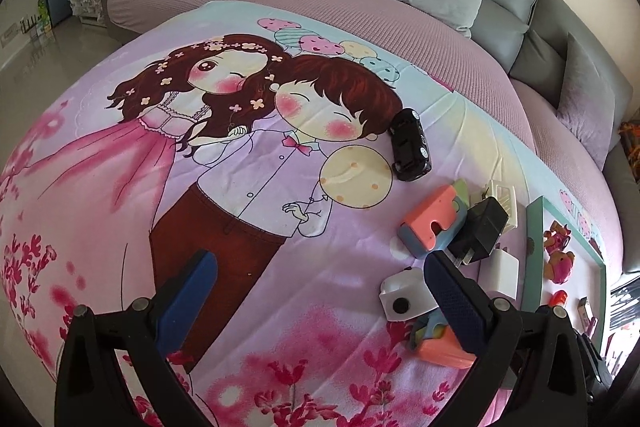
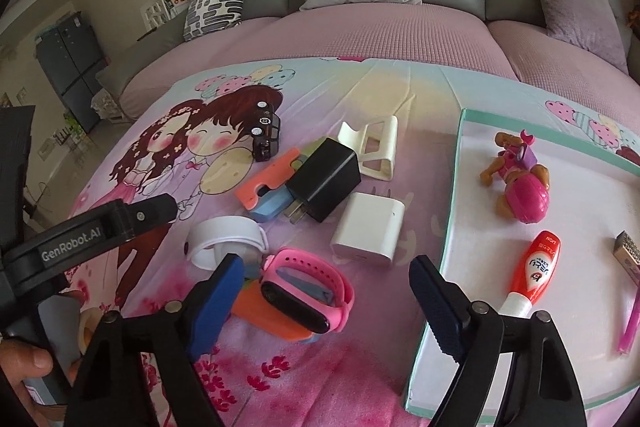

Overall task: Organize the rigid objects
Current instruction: 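Move the left tool toward the white round object while the right tool approaches the pink watch band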

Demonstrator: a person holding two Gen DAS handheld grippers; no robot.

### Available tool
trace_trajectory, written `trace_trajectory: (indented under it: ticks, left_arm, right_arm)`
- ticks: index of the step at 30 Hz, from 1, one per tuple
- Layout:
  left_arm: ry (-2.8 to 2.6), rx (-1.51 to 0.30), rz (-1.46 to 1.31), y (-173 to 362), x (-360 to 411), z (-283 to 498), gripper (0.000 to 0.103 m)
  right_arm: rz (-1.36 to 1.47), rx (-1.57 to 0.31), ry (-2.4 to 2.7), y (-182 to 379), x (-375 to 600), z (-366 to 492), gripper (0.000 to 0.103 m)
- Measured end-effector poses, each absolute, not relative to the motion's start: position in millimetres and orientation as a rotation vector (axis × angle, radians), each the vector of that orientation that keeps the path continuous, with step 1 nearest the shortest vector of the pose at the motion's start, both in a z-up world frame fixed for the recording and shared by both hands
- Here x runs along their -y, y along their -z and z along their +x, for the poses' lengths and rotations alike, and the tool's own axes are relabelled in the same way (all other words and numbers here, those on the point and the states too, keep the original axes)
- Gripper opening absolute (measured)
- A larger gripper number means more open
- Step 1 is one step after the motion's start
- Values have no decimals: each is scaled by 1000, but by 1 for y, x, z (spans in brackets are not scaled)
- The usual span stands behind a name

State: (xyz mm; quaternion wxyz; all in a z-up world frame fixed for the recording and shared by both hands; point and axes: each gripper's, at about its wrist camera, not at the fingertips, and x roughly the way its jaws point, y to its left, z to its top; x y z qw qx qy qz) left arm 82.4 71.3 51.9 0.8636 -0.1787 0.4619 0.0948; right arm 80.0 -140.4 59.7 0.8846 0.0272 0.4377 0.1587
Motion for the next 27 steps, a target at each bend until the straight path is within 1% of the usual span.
trace_trajectory:
  ticks: [2,7,9,11,19,22,25,27]
  left_arm:
    - [-193,-969,-384,-51,-72,83,103]
    - [-163,-976,-401,-47,-70,85,103]
    - [-152,-983,-404,-45,-67,87,103]
    - [-139,-997,-412,-41,-65,89,103]
    - [-43,-1026,-453,-30,-49,96,103]
    - [-20,-1026,-457,-29,-43,98,103]
    - [0,-1027,-462,-29,-40,98,100]
    - [14,-1028,-460,-28,-37,98,96]
  right_arm:
    - [53,-902,-344,-62,137,78,87]
    - [39,-956,-349,-48,131,81,85]
    - [45,-974,-357,-43,129,82,78]
    - [55,-993,-368,-38,128,83,76]
    - [96,-1024,-375,-30,129,88,75]
    - [114,-1022,-371,-31,132,88,72]
    - [126,-1020,-369,-32,134,89,70]
    - [133,-1020,-368,-33,136,89,67]
